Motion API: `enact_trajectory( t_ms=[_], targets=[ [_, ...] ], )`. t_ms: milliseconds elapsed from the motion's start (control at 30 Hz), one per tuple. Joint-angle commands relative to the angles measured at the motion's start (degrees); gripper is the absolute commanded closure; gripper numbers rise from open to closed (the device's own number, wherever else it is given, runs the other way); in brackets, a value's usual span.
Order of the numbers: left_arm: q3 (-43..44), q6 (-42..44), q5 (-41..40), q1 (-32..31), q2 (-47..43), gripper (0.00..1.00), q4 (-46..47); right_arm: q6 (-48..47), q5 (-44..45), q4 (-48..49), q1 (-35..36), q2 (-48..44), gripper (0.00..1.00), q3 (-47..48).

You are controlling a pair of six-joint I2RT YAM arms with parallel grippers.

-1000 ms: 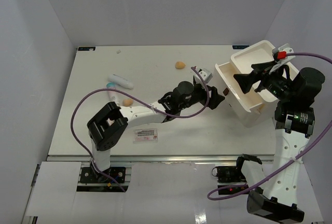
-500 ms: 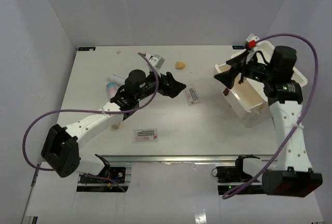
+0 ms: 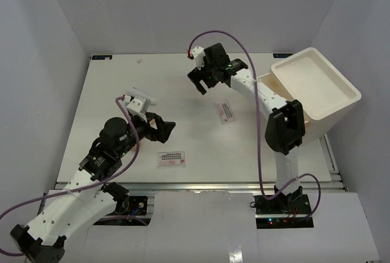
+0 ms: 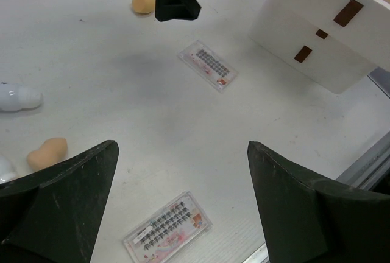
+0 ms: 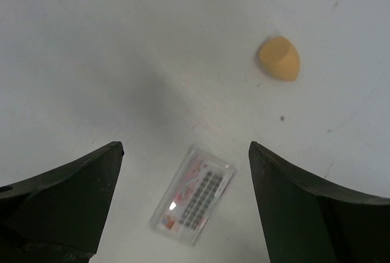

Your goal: Organize the makeup

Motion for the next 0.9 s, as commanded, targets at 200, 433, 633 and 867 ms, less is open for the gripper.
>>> enact_trajectory(
  t_ms=[200,433,633,867],
  targets=[
    [-2.5,2.2,-9.3,0.3,-2.1,0.02,-2.0,8.9,19.2,11.4,-2.1,21.4,0.05,17.5],
    [-2.5,2.2,-9.3,0.4,-2.1,0.02,-1.9,11.3,20.7,18.0,-2.9,26.0,0.03,18.7],
    [-2.5,2.2,-8.8,0.5,-1.8,0.02,-1.9,12.3,19.1,20.5,-3.4,29.4,0.07,20.4],
    [-2.6,2.2,-8.6,0.8,-1.6,0.02,-1.8,12.9,18.5,21.6,-4.1,31.5,0.22,20.6]
  ],
)
